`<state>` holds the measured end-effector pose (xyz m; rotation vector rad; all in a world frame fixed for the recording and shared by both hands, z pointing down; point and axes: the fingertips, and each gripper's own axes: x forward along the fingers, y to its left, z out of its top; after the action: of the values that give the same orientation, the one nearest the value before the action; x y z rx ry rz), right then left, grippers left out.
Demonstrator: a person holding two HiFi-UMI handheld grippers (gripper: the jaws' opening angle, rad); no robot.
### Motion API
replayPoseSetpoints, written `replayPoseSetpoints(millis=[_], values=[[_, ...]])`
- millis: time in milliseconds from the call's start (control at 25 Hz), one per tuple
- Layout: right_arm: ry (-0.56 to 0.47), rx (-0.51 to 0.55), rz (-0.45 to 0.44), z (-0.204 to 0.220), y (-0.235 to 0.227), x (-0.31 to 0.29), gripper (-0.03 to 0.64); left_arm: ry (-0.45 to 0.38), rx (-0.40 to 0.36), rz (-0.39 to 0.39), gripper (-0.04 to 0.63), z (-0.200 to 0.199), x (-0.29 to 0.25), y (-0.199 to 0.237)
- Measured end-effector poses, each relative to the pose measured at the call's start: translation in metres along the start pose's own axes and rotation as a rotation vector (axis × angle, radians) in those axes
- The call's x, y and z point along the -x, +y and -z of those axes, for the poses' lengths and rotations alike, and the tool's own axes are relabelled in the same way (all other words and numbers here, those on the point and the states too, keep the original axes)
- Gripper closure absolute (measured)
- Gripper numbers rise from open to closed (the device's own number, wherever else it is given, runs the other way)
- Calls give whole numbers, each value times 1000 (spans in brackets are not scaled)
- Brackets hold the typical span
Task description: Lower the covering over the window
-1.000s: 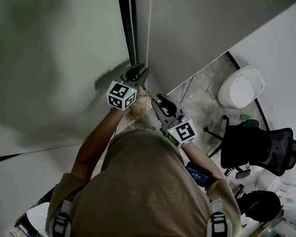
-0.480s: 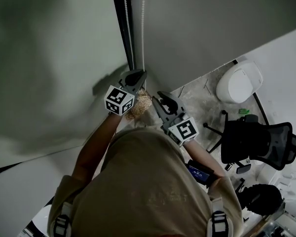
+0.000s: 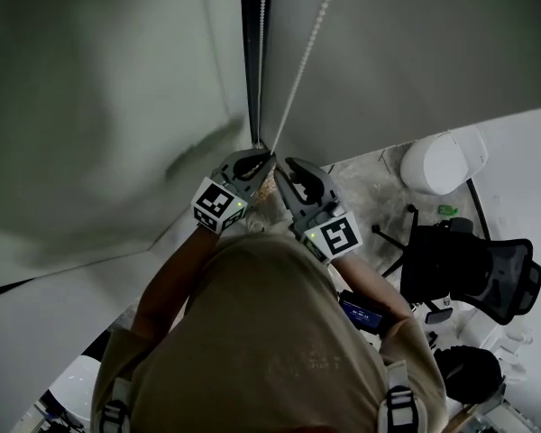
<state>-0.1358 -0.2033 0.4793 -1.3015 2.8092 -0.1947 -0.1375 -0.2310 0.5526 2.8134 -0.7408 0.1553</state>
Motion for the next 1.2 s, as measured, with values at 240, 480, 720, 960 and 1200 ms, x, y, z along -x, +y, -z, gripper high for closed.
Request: replayPoseSetpoints(millis=[240,480,720,960,1200], values=[[-12,-6,-16,-6,7,-11,529,37,-121,37,574,8,13,-30],[-8,-16,-54,-16,32,-18,606,28,-81,40,574,9,37,-32],[-28,-31,-59,-19,29,-17,609,-2,0,54,521,12,58,-30],[87,-18,-90,43,31,-11,608,-213,-21,91,457,-73,70,-31],[106,-108,-108,44,30,-3,609,-191,-174,77,571,-128,44,-58]])
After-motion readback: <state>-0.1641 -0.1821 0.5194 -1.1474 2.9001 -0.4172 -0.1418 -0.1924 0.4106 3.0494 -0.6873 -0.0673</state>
